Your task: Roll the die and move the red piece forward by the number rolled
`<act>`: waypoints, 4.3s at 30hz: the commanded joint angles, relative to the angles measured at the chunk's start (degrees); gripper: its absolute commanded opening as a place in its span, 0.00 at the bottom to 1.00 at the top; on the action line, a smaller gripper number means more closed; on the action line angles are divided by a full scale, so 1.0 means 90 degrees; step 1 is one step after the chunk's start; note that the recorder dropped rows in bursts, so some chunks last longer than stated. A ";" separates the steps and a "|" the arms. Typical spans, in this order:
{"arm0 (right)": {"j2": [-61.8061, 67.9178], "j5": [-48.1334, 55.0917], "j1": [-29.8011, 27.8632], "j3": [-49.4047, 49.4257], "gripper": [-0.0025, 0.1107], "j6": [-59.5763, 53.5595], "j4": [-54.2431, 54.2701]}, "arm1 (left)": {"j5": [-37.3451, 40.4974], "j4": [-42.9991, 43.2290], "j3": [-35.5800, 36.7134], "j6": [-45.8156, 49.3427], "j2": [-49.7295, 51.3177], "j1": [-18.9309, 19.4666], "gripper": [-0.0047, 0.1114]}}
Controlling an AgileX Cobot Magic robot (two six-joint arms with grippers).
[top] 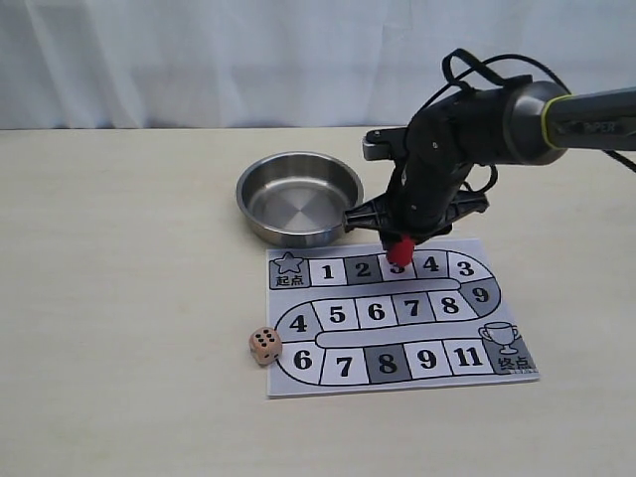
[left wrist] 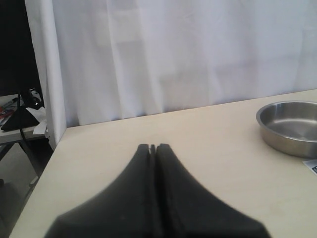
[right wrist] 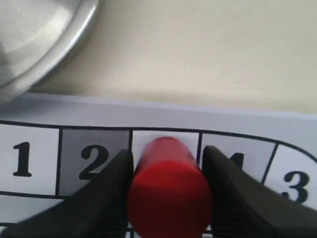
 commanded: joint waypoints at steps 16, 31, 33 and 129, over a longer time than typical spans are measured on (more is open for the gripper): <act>0.0136 -0.0140 -0.0515 0.0360 0.06 0.0015 -0.0202 | -0.0038 0.0015 0.0012 -0.0025 -0.0002 0.0002 0.04; -0.0419 0.0180 -0.0927 0.0169 0.06 0.0015 -0.0202 | -0.0038 0.0015 0.0012 -0.0025 -0.0002 0.0002 0.04; -0.0419 0.0347 -0.1061 0.0181 0.06 0.0015 -0.0202 | -0.0038 0.0015 0.0012 -0.0025 -0.0002 0.0002 0.04; -0.2628 0.1245 -0.2471 0.2005 0.06 -0.2223 0.0855 | -0.0038 0.0012 0.0012 -0.0025 -0.0002 0.0002 0.04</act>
